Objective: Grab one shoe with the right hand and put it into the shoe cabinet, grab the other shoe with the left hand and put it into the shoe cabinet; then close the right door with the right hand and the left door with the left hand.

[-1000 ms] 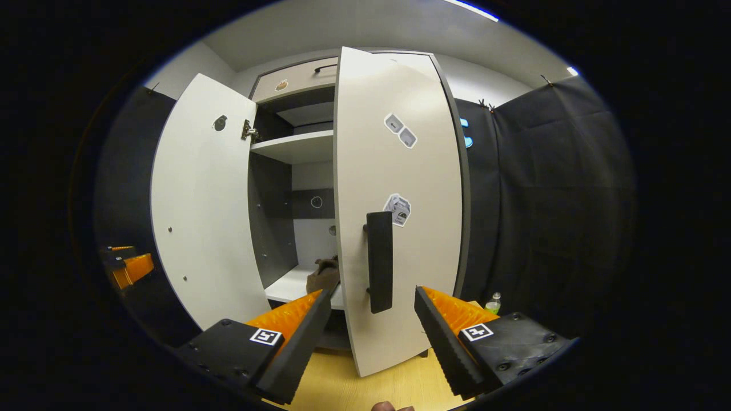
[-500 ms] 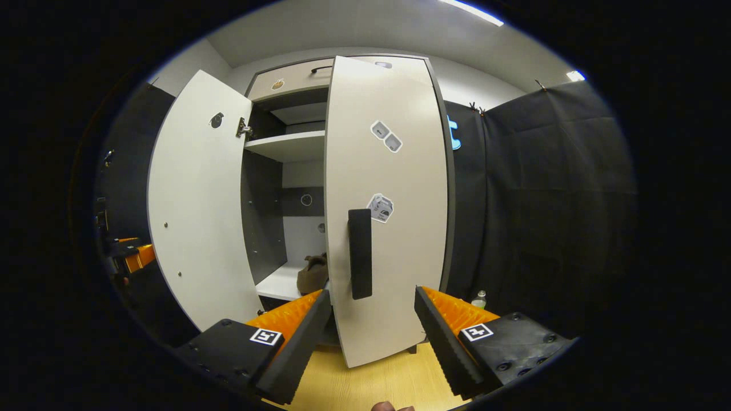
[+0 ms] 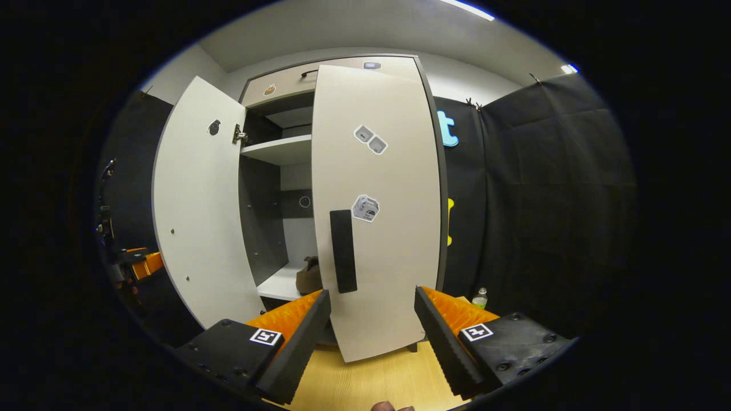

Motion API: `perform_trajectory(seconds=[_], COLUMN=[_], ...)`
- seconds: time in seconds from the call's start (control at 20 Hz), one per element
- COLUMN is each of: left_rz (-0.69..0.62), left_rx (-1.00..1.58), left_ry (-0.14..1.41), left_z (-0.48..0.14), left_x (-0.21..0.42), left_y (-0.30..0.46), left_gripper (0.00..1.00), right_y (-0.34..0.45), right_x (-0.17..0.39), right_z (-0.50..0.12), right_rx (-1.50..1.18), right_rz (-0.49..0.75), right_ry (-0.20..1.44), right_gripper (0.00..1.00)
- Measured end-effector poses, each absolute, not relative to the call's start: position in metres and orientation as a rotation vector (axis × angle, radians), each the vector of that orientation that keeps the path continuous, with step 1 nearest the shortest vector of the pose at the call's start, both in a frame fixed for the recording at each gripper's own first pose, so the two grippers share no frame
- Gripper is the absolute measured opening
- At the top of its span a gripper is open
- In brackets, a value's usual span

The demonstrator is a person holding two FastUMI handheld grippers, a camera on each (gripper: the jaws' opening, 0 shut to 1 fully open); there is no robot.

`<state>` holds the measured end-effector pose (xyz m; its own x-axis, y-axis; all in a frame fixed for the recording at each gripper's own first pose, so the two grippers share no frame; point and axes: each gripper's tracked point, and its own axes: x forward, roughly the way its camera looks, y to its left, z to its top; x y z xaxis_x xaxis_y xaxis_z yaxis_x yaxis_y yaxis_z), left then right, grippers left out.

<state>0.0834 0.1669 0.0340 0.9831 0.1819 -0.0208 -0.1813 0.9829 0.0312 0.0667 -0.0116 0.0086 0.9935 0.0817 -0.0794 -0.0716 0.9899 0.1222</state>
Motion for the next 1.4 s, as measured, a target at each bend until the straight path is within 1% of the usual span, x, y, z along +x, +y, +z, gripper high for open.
perform_trajectory(seconds=[0.05,0.1,0.15,0.3,0.35,0.4,0.45,0.5,0.55,0.6,0.65,0.7,0.85,1.0,1.4], left_rz=[0.176,0.160,0.141,0.101,0.099,0.091,0.075,0.051,0.029,0.015,0.010,0.002,-0.026,-0.032,-0.036], left_rx=[0.022,0.013,0.006,0.032,0.048,0.059,0.057,0.042,0.025,0.018,0.023,0.033,0.036,0.012,-0.009], left_ry=[0.026,0.028,0.030,0.018,0.007,0.005,0.006,0.007,0.004,-0.003,-0.011,-0.020,-0.023,-0.004,0.009], left_z=[0.033,0.033,0.033,0.038,0.040,0.041,0.041,0.040,0.042,0.045,0.049,0.053,0.057,0.052,0.052], left_x=[0.082,0.081,0.081,0.085,0.086,0.086,0.088,0.091,0.093,0.094,0.095,0.096,0.097,0.088,0.070], left_y=[0.157,0.143,0.130,0.095,0.084,0.073,0.062,0.048,0.035,0.024,0.015,0.007,-0.006,-0.017,-0.014], left_gripper=[0.90,0.93,0.90,0.91,0.88,0.88,0.90,0.90,0.88,0.89,0.92,0.90,0.93,0.92,0.93], right_y=[-0.015,-0.019,-0.024,-0.037,-0.042,-0.047,-0.051,-0.054,-0.056,-0.058,-0.060,-0.060,-0.060,-0.059,-0.045], right_x=[0.067,0.067,0.068,0.068,0.069,0.069,0.070,0.070,0.072,0.072,0.072,0.072,0.071,0.071,0.064], right_z=[0.008,0.009,0.011,0.012,0.014,0.015,0.017,0.018,0.019,0.020,0.021,0.022,0.022,0.023,0.026], right_rx=[0.122,0.123,0.123,0.126,0.126,0.129,0.134,0.139,0.141,0.142,0.144,0.146,0.150,0.149,0.136], right_rz=[0.080,0.081,0.081,0.082,0.081,0.078,0.078,0.080,0.082,0.083,0.085,0.087,0.095,0.099,0.092], right_ry=[0.087,0.086,0.083,0.081,0.078,0.076,0.075,0.074,0.074,0.074,0.073,0.072,0.069,0.067,0.050], right_gripper=[0.98,0.98,0.98,0.98,0.98,0.98,0.98,0.98,0.98,0.98,0.98,0.98,0.98,0.98,0.98])
